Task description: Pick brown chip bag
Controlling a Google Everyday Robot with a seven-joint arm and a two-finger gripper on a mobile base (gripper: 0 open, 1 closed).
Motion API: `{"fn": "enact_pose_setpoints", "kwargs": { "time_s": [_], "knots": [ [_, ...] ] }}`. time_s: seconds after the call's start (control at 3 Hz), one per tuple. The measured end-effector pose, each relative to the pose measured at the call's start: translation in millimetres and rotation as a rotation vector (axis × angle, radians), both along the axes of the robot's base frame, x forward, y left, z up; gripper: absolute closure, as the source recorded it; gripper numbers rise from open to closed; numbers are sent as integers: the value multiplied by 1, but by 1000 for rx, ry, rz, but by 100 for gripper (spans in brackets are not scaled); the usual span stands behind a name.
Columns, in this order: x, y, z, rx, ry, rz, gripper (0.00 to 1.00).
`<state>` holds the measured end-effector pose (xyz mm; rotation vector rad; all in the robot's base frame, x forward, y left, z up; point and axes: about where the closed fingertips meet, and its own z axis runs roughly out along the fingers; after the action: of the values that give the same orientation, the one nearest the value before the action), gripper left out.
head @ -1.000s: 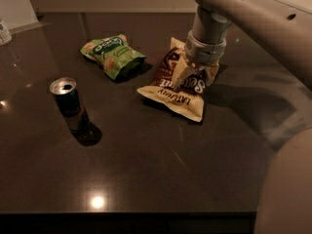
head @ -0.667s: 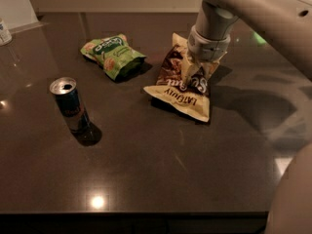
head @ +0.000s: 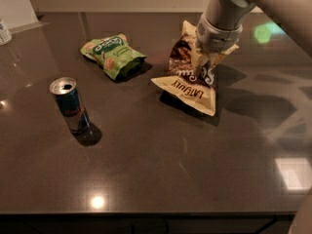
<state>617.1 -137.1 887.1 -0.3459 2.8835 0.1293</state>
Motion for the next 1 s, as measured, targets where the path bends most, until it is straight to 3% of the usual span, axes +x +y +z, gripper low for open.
{"fn": "enact_pose_setpoints", "kwargs": {
  "time_s": [1.0],
  "knots": [
    [-1,-3,91,31,-189,139,100]
  ]
}}
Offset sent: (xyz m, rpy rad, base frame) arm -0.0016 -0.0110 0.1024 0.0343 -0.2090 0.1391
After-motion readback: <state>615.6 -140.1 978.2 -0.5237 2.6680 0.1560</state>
